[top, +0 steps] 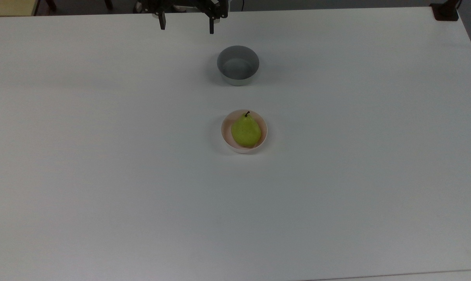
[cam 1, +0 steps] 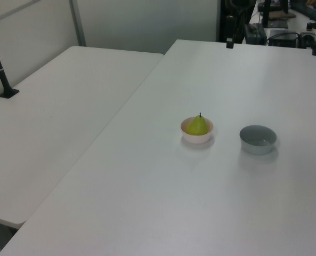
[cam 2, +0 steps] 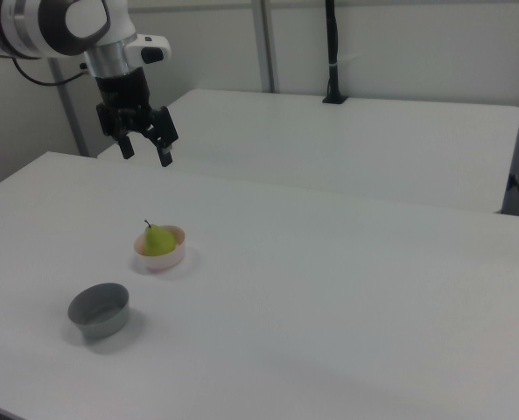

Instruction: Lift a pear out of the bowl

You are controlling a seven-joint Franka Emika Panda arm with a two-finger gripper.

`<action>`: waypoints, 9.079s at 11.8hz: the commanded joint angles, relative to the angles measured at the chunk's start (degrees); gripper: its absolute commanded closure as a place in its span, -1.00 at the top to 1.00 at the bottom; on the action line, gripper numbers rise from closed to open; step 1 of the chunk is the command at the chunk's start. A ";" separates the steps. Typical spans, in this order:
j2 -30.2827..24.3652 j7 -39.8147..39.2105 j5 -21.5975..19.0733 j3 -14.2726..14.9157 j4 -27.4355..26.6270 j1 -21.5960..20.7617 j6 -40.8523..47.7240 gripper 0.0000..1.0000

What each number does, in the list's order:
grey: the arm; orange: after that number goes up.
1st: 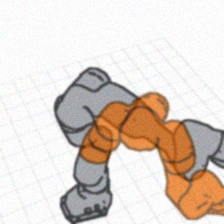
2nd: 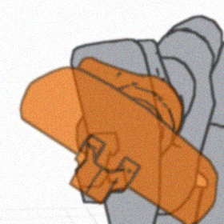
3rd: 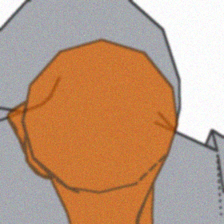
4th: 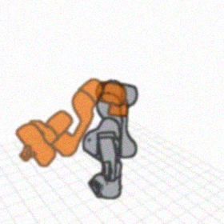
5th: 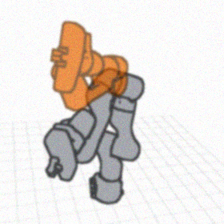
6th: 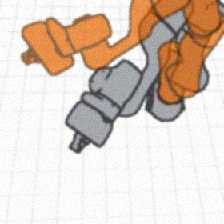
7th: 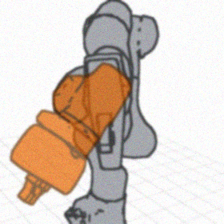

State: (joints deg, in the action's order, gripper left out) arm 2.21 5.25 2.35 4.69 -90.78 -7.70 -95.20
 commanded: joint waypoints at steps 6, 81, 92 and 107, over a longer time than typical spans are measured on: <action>-1.50 -0.59 -0.94 -0.03 -1.07 0.23 1.68 1.00; 9.92 -9.28 3.63 -1.18 1.74 -3.92 -7.37 -0.43; 17.81 -21.86 3.71 -0.82 1.05 12.61 -18.60 -0.42; 24.00 -20.81 3.80 -0.91 -0.10 12.18 -25.48 1.00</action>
State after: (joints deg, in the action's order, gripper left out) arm 29.25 -16.26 6.19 3.79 -90.15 5.05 -120.65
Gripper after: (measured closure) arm 0.119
